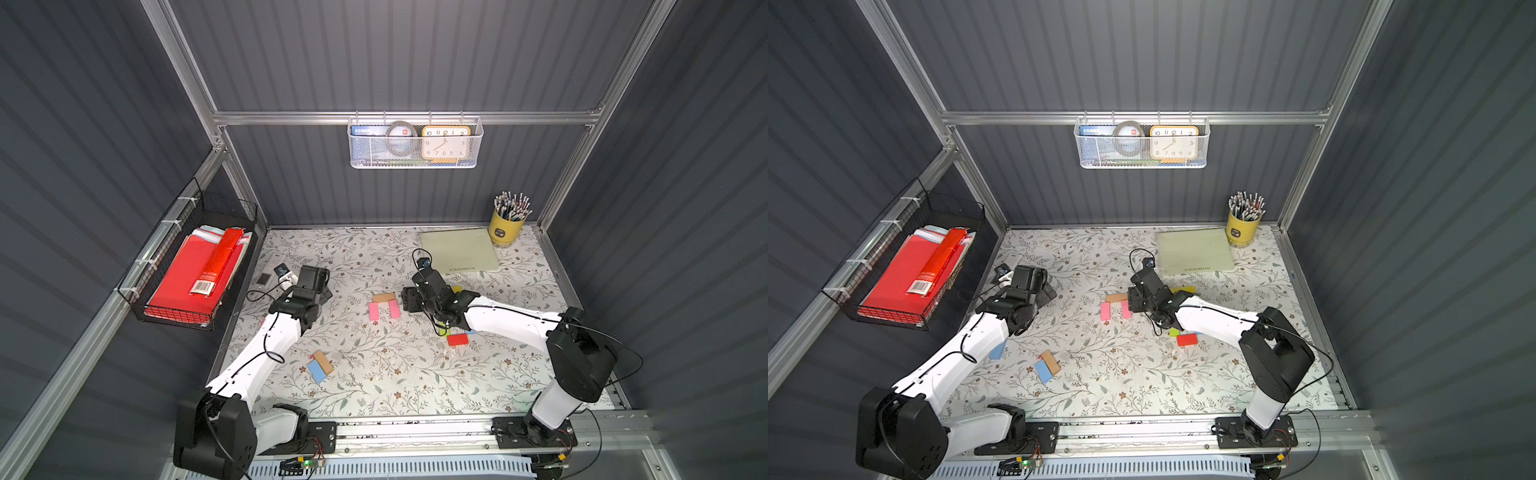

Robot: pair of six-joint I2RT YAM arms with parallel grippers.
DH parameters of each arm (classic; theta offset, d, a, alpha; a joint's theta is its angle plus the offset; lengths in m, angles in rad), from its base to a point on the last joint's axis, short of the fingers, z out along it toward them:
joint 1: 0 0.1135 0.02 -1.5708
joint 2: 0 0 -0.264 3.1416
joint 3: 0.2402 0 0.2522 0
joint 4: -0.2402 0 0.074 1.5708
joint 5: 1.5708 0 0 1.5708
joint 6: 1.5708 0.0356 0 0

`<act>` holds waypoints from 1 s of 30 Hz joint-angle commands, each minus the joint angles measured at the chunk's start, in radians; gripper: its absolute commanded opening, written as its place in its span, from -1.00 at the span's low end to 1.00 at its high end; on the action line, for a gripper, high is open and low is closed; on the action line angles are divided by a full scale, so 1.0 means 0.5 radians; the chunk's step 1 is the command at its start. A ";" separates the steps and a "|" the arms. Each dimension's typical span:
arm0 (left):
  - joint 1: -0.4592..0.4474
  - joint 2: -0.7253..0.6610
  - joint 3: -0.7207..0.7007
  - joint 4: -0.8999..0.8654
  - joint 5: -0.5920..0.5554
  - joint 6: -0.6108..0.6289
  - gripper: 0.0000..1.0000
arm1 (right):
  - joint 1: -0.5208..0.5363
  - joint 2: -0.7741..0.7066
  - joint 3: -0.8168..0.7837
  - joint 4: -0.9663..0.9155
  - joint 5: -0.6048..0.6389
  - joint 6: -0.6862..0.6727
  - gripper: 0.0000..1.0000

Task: Assemble the number 8 with building blocks
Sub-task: Pick up the building block from the center of the board.

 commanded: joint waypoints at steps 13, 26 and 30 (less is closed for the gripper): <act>0.786 0.210 -0.068 -0.144 0.594 -0.061 0.96 | -0.227 -0.181 -0.353 0.414 -0.342 -0.209 0.38; 1.000 0.630 0.078 0.021 0.639 -0.004 0.71 | -0.363 -0.182 -0.488 0.556 -0.532 -0.224 0.38; 1.010 0.733 0.171 0.012 0.620 0.008 0.65 | -0.375 -0.166 -0.495 0.563 -0.567 -0.211 0.38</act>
